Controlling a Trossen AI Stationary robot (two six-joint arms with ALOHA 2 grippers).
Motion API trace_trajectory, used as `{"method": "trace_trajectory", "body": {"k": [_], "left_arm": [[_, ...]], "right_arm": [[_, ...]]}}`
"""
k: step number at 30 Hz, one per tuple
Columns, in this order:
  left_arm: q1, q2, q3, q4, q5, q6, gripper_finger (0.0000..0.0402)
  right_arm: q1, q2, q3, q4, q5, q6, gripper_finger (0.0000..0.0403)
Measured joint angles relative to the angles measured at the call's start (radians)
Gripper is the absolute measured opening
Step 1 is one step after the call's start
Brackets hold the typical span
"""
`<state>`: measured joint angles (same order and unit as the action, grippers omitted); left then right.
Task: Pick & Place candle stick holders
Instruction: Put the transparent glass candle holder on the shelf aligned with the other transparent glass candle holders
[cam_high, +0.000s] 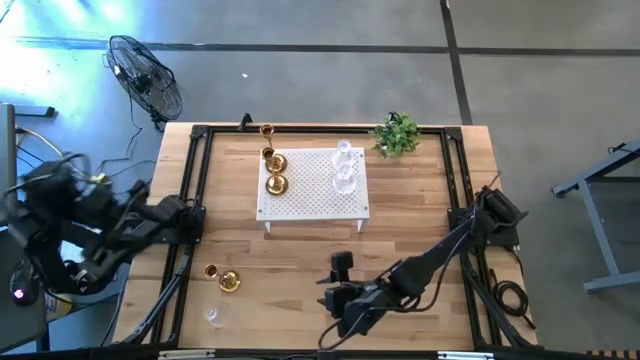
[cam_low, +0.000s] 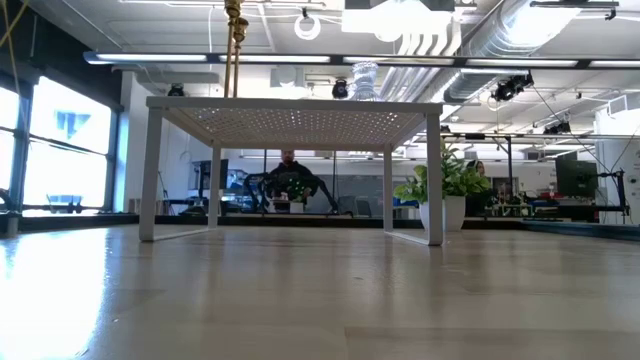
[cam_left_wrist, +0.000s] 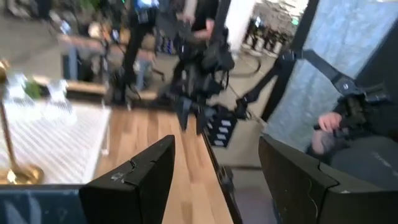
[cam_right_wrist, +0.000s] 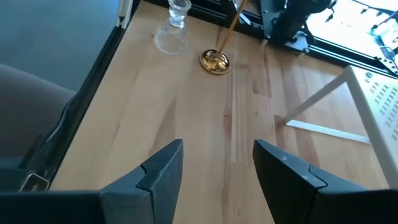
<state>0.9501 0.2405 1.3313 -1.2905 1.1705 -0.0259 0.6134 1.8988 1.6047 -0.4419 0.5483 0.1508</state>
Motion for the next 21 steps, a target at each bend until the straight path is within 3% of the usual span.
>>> {"method": "trace_trajectory", "body": {"k": [6,11,16,21], "left_arm": [[0.031,0.005,0.201,-0.034,0.008,-0.075,0.0225],[0.017,0.023,0.307,-0.053,-0.060,-0.057,0.0225],[-0.070,0.071,0.308,-0.119,-0.119,-0.058,0.0225],[-0.269,0.146,0.278,-0.182,-0.165,-0.022,0.0225]], "right_arm": [[-0.015,0.000,0.000,-0.001,-0.006,-0.006,0.0188],[-0.016,0.000,0.000,0.000,-0.007,0.015,0.0188],[-0.016,0.000,0.000,0.017,-0.007,0.091,0.0188],[-0.006,0.000,0.000,0.056,-0.006,0.159,0.0188]]}}
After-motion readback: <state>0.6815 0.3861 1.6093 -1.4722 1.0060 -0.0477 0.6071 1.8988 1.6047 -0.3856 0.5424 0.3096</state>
